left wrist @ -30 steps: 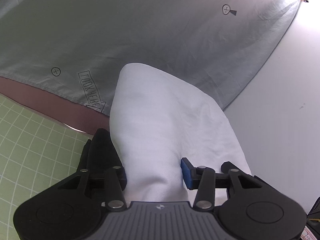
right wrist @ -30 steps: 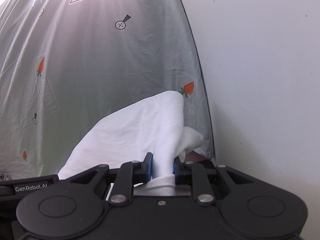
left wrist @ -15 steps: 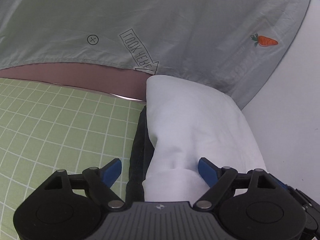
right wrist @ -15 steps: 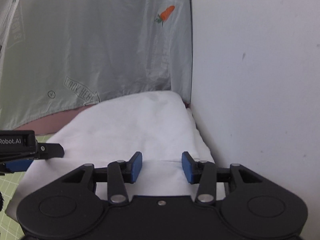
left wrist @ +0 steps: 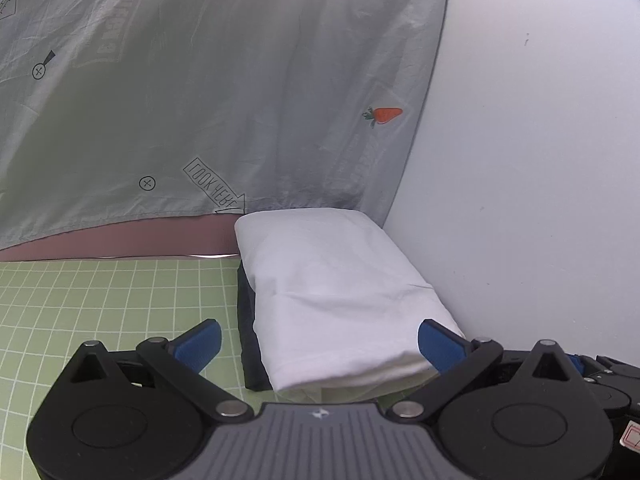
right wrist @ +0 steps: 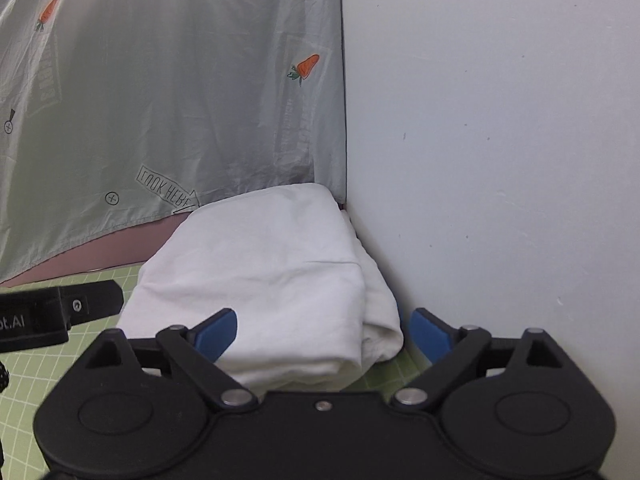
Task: Fold clothes
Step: 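Open both grippers and pull them back from the stacked bundle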
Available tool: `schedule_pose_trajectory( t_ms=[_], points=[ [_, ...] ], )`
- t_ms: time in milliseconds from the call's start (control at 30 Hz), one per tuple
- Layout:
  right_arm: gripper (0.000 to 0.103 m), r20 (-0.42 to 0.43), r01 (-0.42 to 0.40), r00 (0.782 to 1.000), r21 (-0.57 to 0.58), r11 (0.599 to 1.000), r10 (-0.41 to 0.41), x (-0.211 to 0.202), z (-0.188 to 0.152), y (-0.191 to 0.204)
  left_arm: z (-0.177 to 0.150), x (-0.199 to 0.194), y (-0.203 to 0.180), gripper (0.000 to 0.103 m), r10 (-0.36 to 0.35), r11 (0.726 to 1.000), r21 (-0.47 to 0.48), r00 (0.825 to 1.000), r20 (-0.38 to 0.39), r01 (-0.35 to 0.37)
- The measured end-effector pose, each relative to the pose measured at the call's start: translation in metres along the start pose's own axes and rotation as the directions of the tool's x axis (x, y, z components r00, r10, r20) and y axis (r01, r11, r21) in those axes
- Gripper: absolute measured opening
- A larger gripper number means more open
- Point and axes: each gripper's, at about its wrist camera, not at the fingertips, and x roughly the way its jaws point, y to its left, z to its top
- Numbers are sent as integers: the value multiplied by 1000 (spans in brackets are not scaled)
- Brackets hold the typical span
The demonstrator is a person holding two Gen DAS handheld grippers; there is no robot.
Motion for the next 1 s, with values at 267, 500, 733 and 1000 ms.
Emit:
schedule_pose_trajectory(
  t_ms=[267,500,733,1000],
  points=[
    [103,-83,-17,996,20,1000,19,-89,-24,-9,-20,-78,-1,103,20,1000,15,999,-40,-20],
    [103,-93,8,996,-28,1000,-11,-142,-41,-10,-33,-119,9,103,38,999,31,997,-73,-35],
    [103,-93,12,995,-60,998,-17,-170,-58,2,-46,-143,20,103,36,999,32,994,-104,-33],
    [103,-117,19,993,-50,999,-25,-182,-70,11,-53,-148,25,103,11,1000,19,993,-119,-9]
  ],
)
